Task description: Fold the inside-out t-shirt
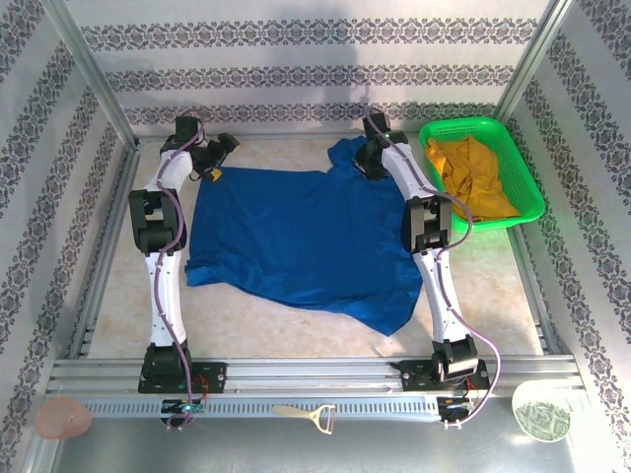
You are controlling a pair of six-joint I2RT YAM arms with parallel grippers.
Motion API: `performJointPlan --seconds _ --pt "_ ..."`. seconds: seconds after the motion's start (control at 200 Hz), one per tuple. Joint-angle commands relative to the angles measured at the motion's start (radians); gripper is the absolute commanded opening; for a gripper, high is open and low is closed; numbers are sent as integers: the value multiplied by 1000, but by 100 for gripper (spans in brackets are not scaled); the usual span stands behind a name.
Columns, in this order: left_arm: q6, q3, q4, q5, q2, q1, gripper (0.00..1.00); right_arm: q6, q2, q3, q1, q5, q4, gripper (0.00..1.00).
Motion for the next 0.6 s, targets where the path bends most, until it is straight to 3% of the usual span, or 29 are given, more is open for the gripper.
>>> performJointPlan --seconds 0.0,0.135,0.41,0.595 --pt "-35 84 -17 -19 97 21 100 116 80 49 -42 -14 -48 29" --pt "-65 227 -41 -25 179 31 100 150 106 81 -81 -56 24 28" --pt "-111 300 45 21 164 58 100 -74 -16 113 -100 -218 198 31" --pt "-42 234 0 86 61 43 100 -217 -225 -108 -50 -220 145 35"
